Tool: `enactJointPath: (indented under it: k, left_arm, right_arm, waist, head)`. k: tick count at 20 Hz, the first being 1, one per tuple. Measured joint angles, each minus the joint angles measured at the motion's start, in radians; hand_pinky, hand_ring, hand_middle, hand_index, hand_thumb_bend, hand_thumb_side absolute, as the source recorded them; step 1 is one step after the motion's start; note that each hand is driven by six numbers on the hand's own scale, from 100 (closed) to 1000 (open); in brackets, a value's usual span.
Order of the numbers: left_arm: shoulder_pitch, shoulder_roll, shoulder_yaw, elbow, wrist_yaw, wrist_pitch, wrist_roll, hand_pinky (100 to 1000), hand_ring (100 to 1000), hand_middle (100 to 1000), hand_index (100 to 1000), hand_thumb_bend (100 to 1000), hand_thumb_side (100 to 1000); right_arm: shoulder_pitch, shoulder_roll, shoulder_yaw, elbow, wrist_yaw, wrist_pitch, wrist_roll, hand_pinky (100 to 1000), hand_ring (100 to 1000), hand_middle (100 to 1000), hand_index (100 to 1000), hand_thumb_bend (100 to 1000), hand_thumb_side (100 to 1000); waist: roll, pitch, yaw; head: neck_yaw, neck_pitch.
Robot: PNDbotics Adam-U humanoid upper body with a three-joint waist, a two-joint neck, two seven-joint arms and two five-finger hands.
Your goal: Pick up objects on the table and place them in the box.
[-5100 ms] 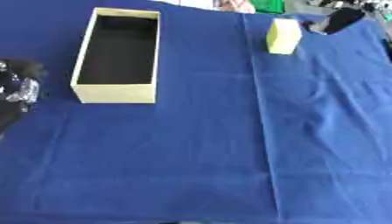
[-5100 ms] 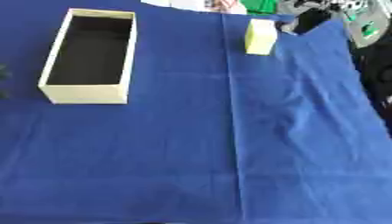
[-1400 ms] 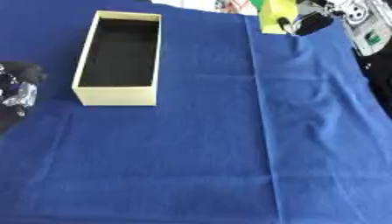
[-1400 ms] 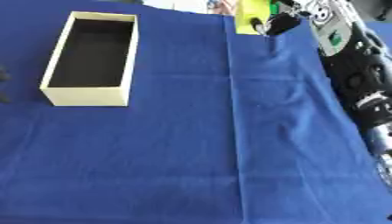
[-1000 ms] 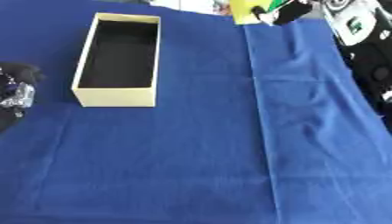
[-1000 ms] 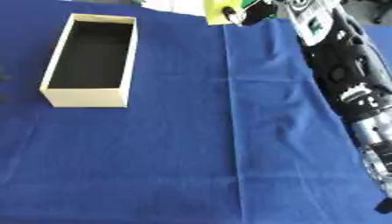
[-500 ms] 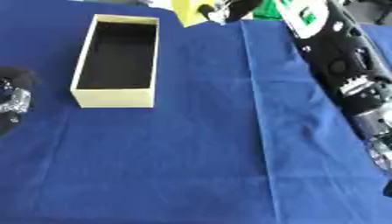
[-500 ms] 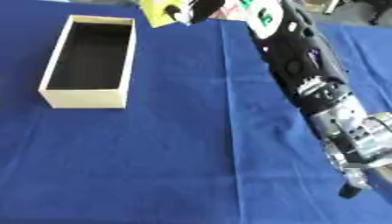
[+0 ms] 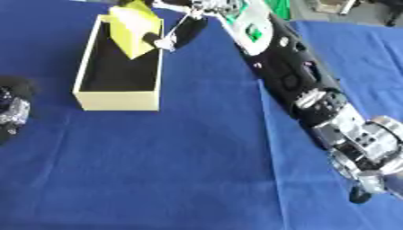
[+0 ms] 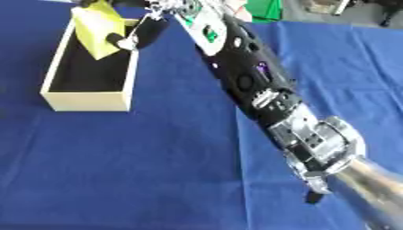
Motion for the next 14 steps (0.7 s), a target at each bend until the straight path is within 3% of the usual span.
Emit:
enactJointPath:
  k: [3,8,10,11,14]
  left_arm:
    - [-0.004,-0.007,-0.003,0.000,0.000,0.000,-0.004,472,703,605,631,100,249]
    - [-0.004,-0.007,-0.003,0.000,0.000,0.001,-0.007,472,702,594,633,100,249]
    - [-0.004,-0.007,-0.003,0.001,0.000,0.001,-0.008,472,701,591,634,100,248]
    - [-0.004,-0.007,-0.003,0.002,-0.001,0.001,-0.009,472,701,590,634,100,248]
    - [-0.004,-0.007,-0.003,0.005,-0.003,0.001,-0.012,472,702,592,635,100,248]
  right_arm:
    - [0.007,0.019,0.003,0.016,0.030,-0.002,-0.002,835,846,567,801,100,100]
    - [0.020,0.035,0.007,0.042,0.083,-0.017,-0.018,844,871,716,850,100,100]
    - [0.026,0.038,0.009,0.047,0.098,-0.025,-0.026,848,881,770,877,156,141]
    - [0.027,0.038,0.009,0.049,0.102,-0.029,-0.031,860,898,851,914,235,198]
    - [0.027,0.038,0.009,0.050,0.108,-0.040,-0.051,878,921,920,944,278,225]
  waist:
    - [0.000,0.001,0.010]
    - [0.000,0.002,0.014]
    - [0.000,0.004,0.013]
    - [0.000,0.005,0.011]
    - [0.000,0.006,0.009]
  head:
    - [-0.006,-0.005]
    - [-0.011,-0.008]
    - [-0.011,-0.008]
    - [-0.011,-0.008]
    - [-0.011,-0.008]
